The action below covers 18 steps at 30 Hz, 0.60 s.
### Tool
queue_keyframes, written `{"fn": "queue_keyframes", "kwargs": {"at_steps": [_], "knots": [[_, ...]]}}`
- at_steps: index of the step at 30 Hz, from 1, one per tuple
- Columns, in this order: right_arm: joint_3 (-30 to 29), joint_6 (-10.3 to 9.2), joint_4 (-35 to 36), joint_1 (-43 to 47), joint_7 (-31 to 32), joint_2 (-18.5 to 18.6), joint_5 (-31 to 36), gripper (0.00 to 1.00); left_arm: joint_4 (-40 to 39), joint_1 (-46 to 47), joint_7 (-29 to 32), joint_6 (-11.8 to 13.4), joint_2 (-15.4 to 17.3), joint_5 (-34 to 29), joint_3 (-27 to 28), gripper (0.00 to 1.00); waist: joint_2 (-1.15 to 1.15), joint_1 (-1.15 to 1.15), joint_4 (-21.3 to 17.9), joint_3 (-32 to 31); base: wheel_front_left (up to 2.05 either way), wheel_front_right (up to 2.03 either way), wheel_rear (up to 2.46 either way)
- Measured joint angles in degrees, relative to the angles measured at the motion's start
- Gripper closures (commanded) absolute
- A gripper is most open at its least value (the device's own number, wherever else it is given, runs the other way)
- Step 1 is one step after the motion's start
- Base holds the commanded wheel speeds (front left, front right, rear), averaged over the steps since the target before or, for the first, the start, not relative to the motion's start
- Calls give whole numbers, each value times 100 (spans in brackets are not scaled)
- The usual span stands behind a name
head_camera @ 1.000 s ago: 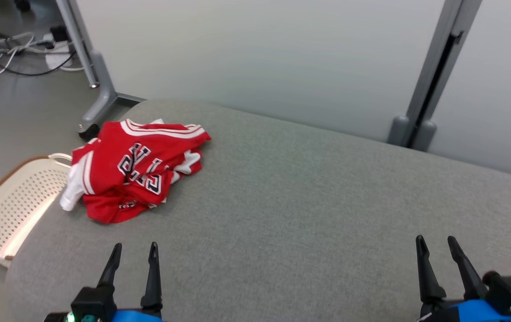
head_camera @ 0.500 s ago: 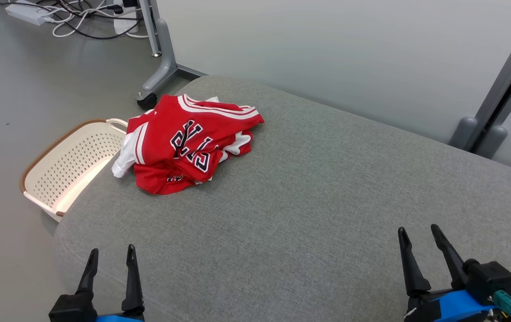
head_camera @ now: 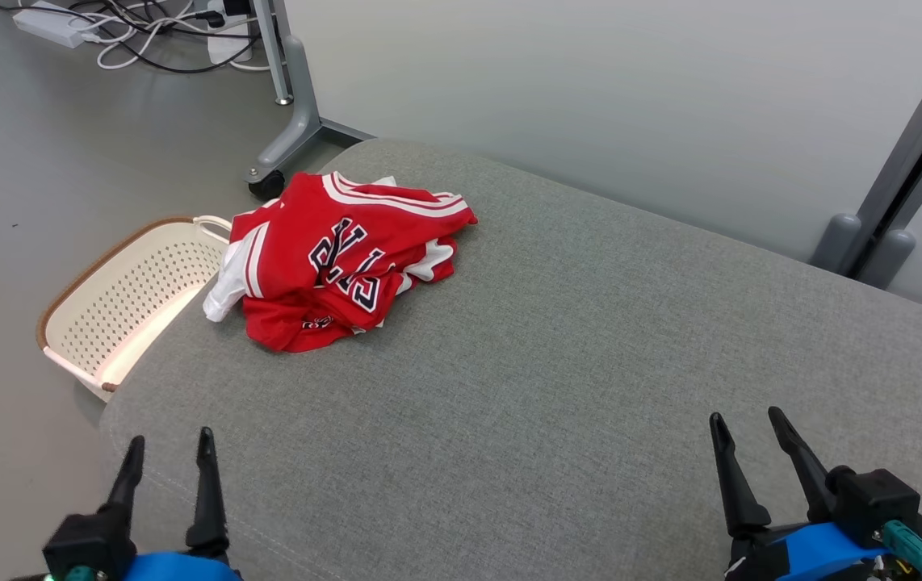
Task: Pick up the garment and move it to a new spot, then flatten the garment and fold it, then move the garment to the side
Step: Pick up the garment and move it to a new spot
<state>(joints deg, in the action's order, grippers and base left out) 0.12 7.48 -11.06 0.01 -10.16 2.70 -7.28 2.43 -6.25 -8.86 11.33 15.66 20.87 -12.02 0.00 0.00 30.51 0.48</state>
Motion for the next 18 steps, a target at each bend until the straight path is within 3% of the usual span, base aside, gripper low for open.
{"fn": "queue_keyframes", "kwargs": {"at_steps": [4, 10, 18], "knots": [[-41, 0, 25, 62, -8, 3, -96, 0, -245, 347, 689, -131, 390, 256, 198, 0, 0, 0, -12, 35, 0, 0, 0], [-109, 0, 137, 109, -16, 2, -138, 0, -254, 1641, 1808, -503, 965, 590, 379, 0, 0, -1, -66, 254, 0, 0, 0], [-53, 1, 488, 14, 179, 0, 31, 0, 491, 3066, 2964, -966, 1340, 1426, 661, 0, 0, 1, -745, 961, 0, 0, 0]]}}
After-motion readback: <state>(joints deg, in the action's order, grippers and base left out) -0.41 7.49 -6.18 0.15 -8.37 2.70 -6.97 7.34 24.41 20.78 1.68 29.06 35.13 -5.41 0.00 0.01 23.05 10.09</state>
